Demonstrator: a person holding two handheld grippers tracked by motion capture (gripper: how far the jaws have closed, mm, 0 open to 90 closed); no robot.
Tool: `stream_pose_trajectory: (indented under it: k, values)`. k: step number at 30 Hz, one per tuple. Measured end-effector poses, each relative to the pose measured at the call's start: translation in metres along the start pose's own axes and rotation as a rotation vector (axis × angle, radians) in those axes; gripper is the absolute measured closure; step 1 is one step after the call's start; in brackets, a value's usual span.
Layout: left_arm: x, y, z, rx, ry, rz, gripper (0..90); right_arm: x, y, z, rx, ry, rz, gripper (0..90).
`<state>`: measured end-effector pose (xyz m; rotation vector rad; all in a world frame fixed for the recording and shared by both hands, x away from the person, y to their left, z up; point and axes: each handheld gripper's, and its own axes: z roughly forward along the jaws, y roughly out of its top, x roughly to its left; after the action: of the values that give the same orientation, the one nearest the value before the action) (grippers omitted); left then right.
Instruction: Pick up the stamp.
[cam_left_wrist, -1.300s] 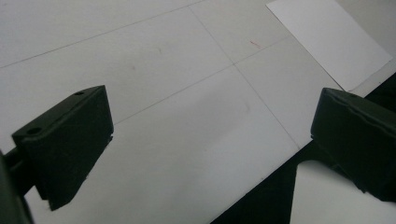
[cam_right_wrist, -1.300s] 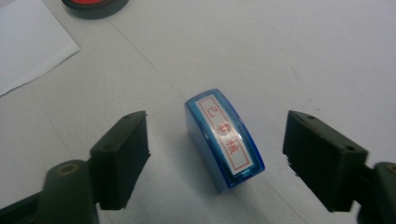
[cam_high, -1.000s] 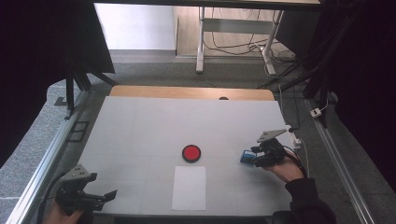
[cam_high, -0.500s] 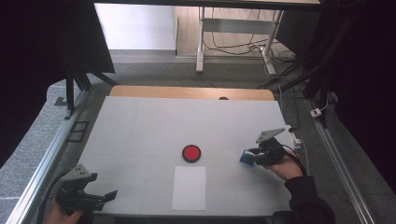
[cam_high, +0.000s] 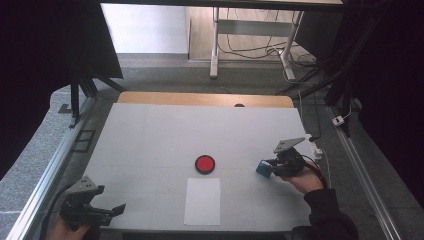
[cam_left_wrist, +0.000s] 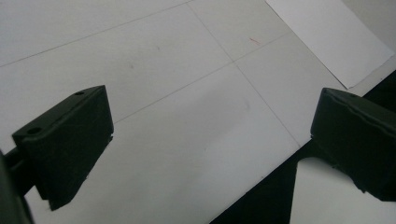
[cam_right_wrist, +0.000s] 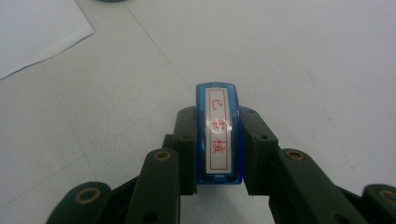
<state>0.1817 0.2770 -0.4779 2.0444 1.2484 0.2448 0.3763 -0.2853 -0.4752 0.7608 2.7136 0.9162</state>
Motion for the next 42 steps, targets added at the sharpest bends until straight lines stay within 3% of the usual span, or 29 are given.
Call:
stream_pose_trajectory:
  k: [5, 15, 20, 28, 38, 42]
  values:
    - [0.0, 0.0, 0.0, -0.001, 0.002, 0.001, 0.0, 0.005, 0.003, -0.005, -0.009, -0.009, -0.016, 70.9]
    - [-0.002, 0.001, 0.001, 0.01, 0.012, 0.016, 0.0, 0.018, 0.012, -0.013, -0.041, -0.005, 0.016, 71.0]
    - [-0.001, 0.001, 0.001, 0.009, 0.003, 0.006, 0.0, 0.026, 0.016, -0.022, -0.093, 0.002, 0.045, 71.0]
    - [0.0, 0.001, 0.001, 0.009, -0.005, 0.007, 0.0, 0.036, 0.02, -0.028, -0.154, 0.014, 0.051, 71.0]
    - [0.0, 0.001, 0.001, 0.009, -0.012, 0.004, 0.0, 0.059, 0.034, -0.036, -0.254, 0.025, 0.049, 71.0]
    - [0.0, 0.001, 0.001, 0.007, -0.013, 0.004, 0.0, 0.065, 0.039, -0.036, -0.266, 0.032, 0.046, 71.0]
